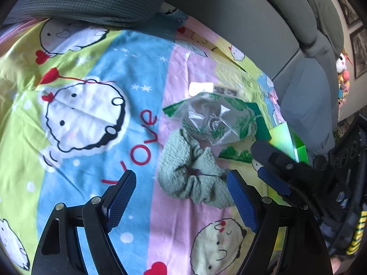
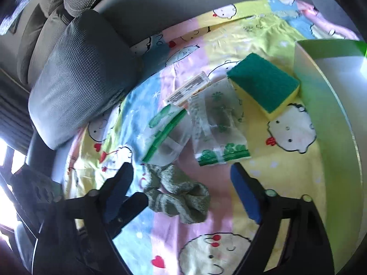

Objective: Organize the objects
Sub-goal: 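Close the right tool on the sage-green knit cloth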

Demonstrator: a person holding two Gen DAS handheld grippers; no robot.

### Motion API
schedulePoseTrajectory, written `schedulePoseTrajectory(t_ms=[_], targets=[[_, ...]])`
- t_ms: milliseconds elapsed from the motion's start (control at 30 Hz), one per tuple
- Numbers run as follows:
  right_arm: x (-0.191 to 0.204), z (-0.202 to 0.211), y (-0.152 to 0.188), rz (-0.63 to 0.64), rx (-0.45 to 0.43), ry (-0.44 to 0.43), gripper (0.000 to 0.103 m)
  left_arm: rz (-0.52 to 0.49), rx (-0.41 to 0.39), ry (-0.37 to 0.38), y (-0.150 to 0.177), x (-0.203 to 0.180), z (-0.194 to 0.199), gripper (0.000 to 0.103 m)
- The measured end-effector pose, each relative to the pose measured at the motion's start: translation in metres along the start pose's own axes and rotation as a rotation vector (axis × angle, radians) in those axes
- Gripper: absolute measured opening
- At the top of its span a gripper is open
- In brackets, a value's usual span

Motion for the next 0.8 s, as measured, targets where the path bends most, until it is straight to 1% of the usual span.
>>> schedulePoseTrajectory(t_ms=[67, 200, 333, 433, 533, 600, 633, 667, 700, 733, 767, 800], targets=[[-0.008, 0.001, 0.002, -0.017, 0.004, 0.018, 0.088, -0.008, 0.01, 0.007, 0.001, -0.003, -0.001, 0.082], [-0.027, 0.004, 0.002, -0.123, -0.001, -0.048, 0.088, -0.017, 0.042, 0.004, 0.005, -0.007, -0.008, 0.082], [-0.031, 0.002, 0.003, -0.14, 0.002, -0.05, 0.088, -0.019, 0.061, -0.008, 0.008, -0.008, -0.014, 0.082], [-0.029, -0.007, 0.005, -0.143, 0.041, -0.071, 0.088, -0.015, 0.078, -0.02, 0.009, -0.006, -0.019, 0.082], [-0.025, -0.019, 0.008, -0.146, 0.084, -0.102, 0.088, -0.007, 0.088, -0.008, 0.009, -0.004, -0.024, 0.082], [-0.023, -0.027, 0.01, -0.147, 0.113, -0.116, 0.082, -0.013, 0.073, 0.013, 0.008, -0.005, -0.026, 0.082], [-0.023, -0.031, 0.012, -0.149, 0.127, -0.12, 0.08, -0.037, 0.066, 0.014, 0.008, -0.007, -0.028, 0.082], [-0.023, -0.037, 0.014, -0.153, 0.138, -0.113, 0.074, -0.053, 0.056, 0.008, 0.008, -0.009, -0.029, 0.08], [-0.024, -0.039, 0.014, -0.152, 0.143, -0.106, 0.069, -0.075, 0.041, -0.005, 0.009, -0.012, -0.029, 0.075], [-0.025, -0.042, 0.014, -0.147, 0.148, -0.101, 0.068, -0.084, 0.039, -0.002, 0.009, -0.014, -0.029, 0.071], [-0.025, -0.043, 0.014, -0.138, 0.146, -0.1, 0.064, -0.089, 0.045, 0.016, 0.011, -0.016, -0.03, 0.063], [-0.024, -0.043, 0.014, -0.124, 0.144, -0.103, 0.058, -0.092, 0.053, 0.036, 0.012, -0.018, -0.031, 0.054]])
Point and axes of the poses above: each gripper's, at about its wrist camera, not at the fingertips, and z roughly against the way its jaws point, x to its left, y to its underside, the point moved 3 cm from there along -z, roughly the way its jaws point, and after that the axes turned 10 degrees about -y, right-handed, at the moved point
